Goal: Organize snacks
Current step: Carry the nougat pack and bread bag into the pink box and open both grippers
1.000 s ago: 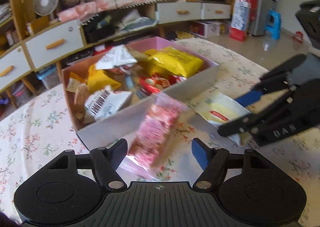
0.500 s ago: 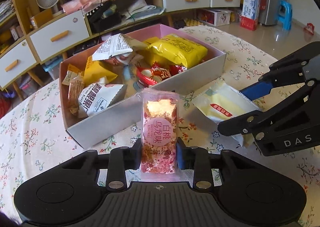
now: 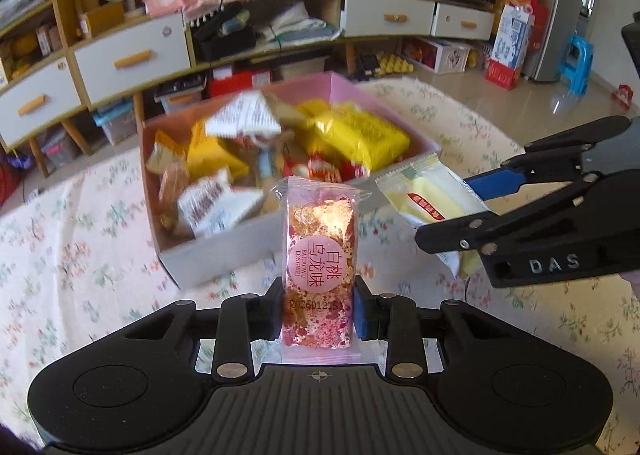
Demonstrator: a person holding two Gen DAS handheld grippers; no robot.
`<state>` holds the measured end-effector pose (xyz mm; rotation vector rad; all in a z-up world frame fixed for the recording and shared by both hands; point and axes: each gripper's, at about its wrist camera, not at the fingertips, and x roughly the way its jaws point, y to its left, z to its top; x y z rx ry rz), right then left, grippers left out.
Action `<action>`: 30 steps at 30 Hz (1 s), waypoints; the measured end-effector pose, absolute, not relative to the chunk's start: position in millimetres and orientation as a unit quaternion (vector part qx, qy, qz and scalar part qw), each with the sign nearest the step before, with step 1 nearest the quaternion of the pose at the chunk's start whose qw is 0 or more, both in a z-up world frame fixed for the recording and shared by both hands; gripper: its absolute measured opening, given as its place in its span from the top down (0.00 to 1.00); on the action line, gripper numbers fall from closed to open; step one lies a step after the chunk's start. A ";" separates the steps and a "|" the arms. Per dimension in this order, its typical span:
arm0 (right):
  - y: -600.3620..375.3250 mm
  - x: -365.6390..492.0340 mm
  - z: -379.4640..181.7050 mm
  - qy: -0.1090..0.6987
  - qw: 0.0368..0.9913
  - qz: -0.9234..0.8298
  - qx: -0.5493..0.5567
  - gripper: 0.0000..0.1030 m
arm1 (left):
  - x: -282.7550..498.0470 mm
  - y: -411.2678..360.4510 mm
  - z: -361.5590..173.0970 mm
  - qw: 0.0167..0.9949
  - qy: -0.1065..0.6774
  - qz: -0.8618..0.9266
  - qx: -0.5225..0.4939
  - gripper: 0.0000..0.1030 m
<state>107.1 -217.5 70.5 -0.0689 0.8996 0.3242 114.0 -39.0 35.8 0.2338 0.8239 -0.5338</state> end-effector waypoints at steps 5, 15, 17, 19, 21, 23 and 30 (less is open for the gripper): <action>-219.4 124.0 87.4 0.411 0.900 0.143 -0.021 0.57 | 134.2 -43.5 50.9 0.886 0.379 -0.243 0.111 0.71; -209.9 176.7 93.4 0.392 0.910 0.136 0.000 0.57 | 195.4 -46.9 52.4 0.893 0.391 -0.202 0.091 0.71; -207.5 185.5 90.9 0.393 0.910 0.135 0.000 0.57 | 203.3 -45.6 50.1 0.894 0.393 -0.195 0.090 0.71; -206.5 192.7 88.4 0.395 0.910 0.130 0.001 0.57 | 211.8 -44.7 46.5 0.895 0.396 -0.186 0.088 0.71; -205.1 201.0 85.3 0.400 0.908 0.124 0.006 0.57 | 218.7 -43.2 44.3 0.897 0.396 -0.180 0.081 0.71; -203.9 207.8 80.9 0.407 0.906 0.120 0.010 0.57 | 222.5 -42.3 43.4 0.898 0.395 -0.177 0.079 0.70; -205.2 212.6 78.1 0.410 0.905 0.107 0.032 0.47 | 226.7 -40.6 39.6 0.902 0.389 -0.171 0.080 0.62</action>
